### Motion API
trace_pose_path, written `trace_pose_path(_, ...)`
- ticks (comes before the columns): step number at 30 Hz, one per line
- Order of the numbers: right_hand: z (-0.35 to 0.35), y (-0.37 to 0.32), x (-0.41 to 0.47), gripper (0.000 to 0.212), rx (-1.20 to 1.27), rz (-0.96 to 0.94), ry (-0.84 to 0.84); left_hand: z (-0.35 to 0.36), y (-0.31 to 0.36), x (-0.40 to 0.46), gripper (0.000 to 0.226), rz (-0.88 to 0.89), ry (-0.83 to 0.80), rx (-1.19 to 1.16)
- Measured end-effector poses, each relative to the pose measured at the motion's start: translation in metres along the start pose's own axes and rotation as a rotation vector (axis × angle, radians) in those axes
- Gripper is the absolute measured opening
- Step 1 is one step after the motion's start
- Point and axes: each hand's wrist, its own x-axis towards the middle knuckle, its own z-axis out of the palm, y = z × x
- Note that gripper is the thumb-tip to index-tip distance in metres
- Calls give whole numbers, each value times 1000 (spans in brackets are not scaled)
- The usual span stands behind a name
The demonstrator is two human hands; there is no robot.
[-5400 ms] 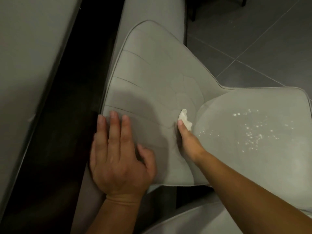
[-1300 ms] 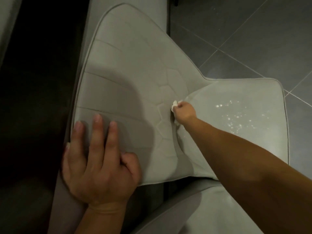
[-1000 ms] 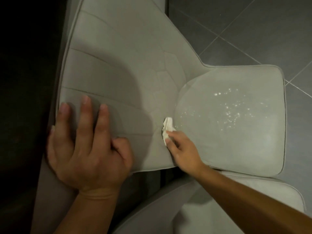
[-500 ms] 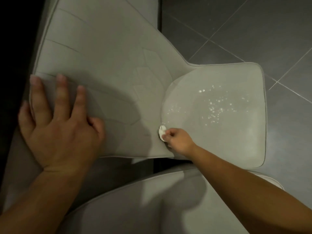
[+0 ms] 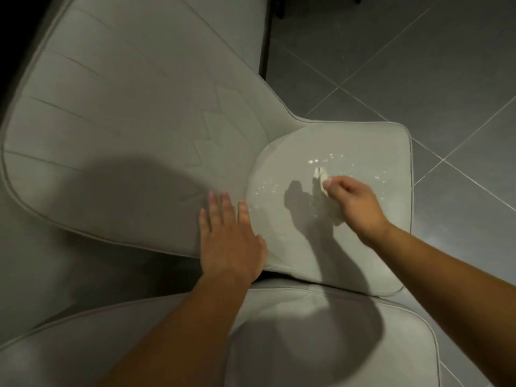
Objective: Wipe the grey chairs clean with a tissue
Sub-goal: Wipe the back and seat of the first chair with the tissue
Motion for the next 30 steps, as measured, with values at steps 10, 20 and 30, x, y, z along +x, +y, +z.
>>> trace_pose_path(10, -11, -17, 84, 37, -529, -327, 164, 115, 90, -13, 75, 1, -2, -248)
trace_pose_path(20, 30, 10, 140, 36, -765, -518, 194, 161, 141, 24, 82, -142, 62, -424)
trace_pose_path(30, 103, 41, 203, 40, -1021, -459, 152, 165, 148, 27, 80, -144, 134, -437)
